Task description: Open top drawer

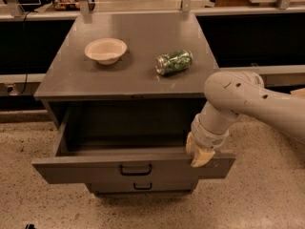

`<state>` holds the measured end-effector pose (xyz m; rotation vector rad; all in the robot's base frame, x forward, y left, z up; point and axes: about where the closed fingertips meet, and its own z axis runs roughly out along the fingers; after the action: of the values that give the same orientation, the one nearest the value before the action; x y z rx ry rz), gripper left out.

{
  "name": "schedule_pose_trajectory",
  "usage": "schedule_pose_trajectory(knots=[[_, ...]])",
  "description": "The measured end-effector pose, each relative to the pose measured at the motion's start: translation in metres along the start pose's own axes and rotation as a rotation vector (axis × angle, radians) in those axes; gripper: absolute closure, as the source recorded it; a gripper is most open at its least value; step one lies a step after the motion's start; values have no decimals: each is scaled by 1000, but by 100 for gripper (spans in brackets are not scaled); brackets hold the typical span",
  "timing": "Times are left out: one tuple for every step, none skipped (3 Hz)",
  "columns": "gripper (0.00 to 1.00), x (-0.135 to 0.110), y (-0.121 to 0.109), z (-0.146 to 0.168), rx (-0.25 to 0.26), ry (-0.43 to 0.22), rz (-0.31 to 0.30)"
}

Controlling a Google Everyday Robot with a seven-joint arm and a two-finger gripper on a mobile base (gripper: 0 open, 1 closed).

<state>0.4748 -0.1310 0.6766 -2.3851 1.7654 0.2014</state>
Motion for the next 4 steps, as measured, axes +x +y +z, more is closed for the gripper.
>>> schedule_pose_trajectory(knots=[[46,0,1,0,-2,0,-1],[23,0,1,1,-3,1,-1],[1,0,2,1,-4,1,-1],[0,0,2,1,-5,1,-1]])
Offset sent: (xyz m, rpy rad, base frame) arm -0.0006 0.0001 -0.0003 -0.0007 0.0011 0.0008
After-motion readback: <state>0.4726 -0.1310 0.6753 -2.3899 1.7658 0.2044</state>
